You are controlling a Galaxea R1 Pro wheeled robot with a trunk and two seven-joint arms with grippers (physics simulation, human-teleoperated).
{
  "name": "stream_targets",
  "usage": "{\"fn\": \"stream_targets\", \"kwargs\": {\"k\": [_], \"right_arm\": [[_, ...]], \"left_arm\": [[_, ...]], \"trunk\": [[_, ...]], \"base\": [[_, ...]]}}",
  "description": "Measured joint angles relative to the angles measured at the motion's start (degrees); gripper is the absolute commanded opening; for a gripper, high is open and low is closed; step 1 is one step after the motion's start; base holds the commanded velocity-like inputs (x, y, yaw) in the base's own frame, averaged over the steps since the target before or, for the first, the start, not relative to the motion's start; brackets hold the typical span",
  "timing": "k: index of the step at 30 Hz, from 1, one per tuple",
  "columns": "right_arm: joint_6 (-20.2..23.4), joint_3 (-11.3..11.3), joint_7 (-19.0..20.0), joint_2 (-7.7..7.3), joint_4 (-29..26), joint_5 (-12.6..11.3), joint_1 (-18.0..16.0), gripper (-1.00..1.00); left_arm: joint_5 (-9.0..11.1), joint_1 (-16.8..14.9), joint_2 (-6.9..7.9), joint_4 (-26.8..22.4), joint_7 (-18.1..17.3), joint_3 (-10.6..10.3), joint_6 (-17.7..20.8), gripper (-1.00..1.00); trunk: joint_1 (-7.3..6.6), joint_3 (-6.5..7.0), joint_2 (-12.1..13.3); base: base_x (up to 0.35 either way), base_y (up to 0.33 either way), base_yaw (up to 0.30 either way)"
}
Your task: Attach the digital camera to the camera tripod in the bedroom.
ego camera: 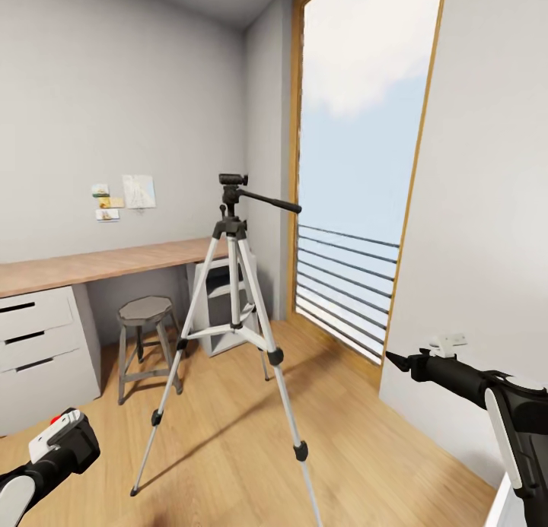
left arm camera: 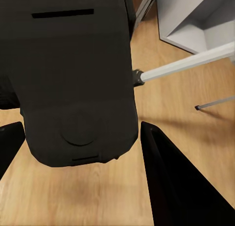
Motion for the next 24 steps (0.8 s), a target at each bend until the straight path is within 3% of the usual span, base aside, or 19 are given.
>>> {"fn": "stream_targets", "kwargs": {"k": [24], "right_arm": [[0.0,0.0,0.0,0.0,0.0,0.0,0.0,1.0]], "left_arm": [[0.02,0.0,0.0,-0.13,0.0,-0.01,0.03,-1.0]], "trunk": [[-5.27,2.21,9.63]], "base": [[0.0,0.0,0.0]]}}
